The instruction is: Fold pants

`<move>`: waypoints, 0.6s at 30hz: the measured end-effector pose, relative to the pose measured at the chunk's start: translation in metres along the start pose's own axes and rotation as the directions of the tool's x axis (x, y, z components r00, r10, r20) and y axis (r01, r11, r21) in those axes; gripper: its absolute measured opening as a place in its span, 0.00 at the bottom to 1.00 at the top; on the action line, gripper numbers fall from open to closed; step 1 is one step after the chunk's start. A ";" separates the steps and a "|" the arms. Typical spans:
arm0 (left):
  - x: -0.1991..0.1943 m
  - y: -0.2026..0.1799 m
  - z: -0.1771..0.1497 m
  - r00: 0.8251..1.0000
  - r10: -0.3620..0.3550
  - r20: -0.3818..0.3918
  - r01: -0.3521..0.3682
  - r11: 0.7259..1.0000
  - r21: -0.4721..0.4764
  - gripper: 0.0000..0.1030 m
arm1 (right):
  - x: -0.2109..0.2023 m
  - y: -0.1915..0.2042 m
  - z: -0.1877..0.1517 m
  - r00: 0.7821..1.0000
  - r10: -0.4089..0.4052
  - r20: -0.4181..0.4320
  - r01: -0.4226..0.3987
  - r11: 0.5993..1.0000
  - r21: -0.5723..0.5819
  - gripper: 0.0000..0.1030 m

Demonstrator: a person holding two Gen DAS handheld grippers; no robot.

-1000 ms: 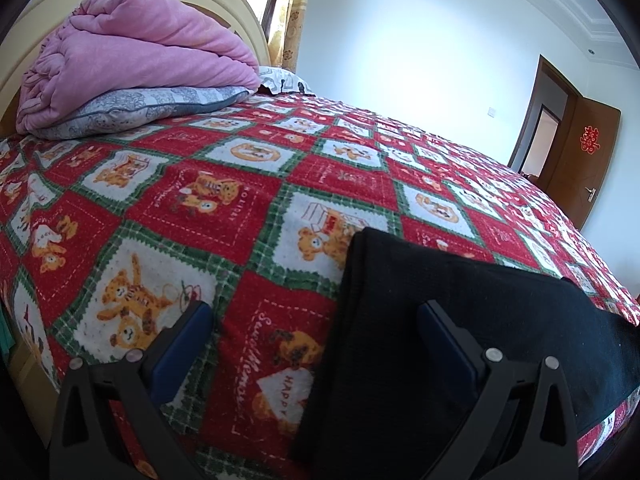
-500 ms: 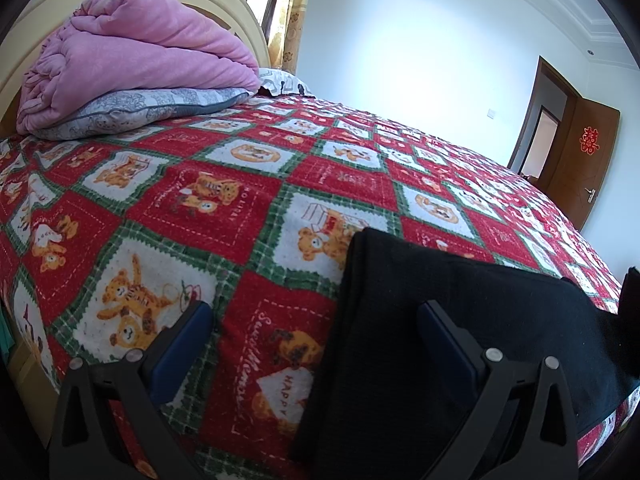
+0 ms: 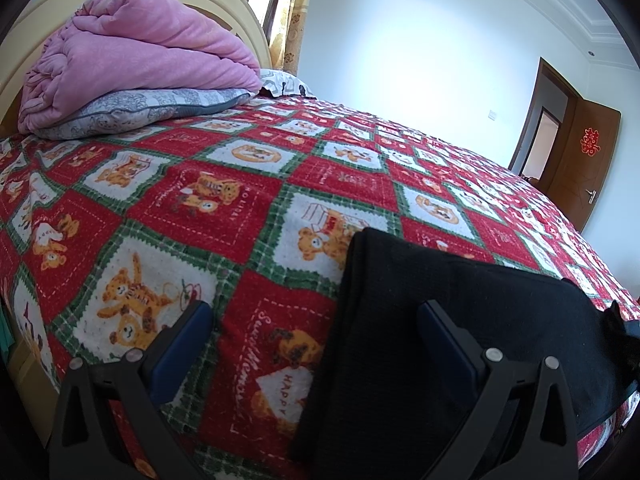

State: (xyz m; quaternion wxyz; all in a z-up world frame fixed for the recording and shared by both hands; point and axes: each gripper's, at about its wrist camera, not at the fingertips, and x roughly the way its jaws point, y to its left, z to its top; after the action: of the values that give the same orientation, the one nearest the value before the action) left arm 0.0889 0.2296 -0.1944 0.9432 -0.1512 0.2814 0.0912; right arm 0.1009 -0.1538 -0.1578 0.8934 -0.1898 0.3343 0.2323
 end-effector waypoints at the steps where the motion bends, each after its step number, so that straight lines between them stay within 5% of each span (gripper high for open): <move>1: 0.000 0.000 0.000 1.000 0.000 -0.001 0.000 1.000 0.000 1.00 | 0.003 0.003 -0.002 1.000 -0.002 -0.011 0.002 1.000 -0.013 0.15; 10: 0.000 0.000 0.000 1.000 0.000 -0.001 0.000 1.000 0.000 1.00 | 0.011 0.010 -0.007 0.999 -0.017 -0.049 0.015 0.999 -0.051 0.19; 18: -0.001 0.001 0.000 1.000 0.006 0.004 -0.006 1.000 -0.005 1.00 | 0.015 0.036 -0.006 0.985 -0.161 -0.056 0.149 0.974 -0.173 0.20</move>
State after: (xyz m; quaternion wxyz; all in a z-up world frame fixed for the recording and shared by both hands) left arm 0.0875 0.2303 -0.1939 0.9431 -0.1525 0.2797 0.0950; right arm 0.0882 -0.1226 -0.1787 0.8776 -0.2979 0.3284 0.1824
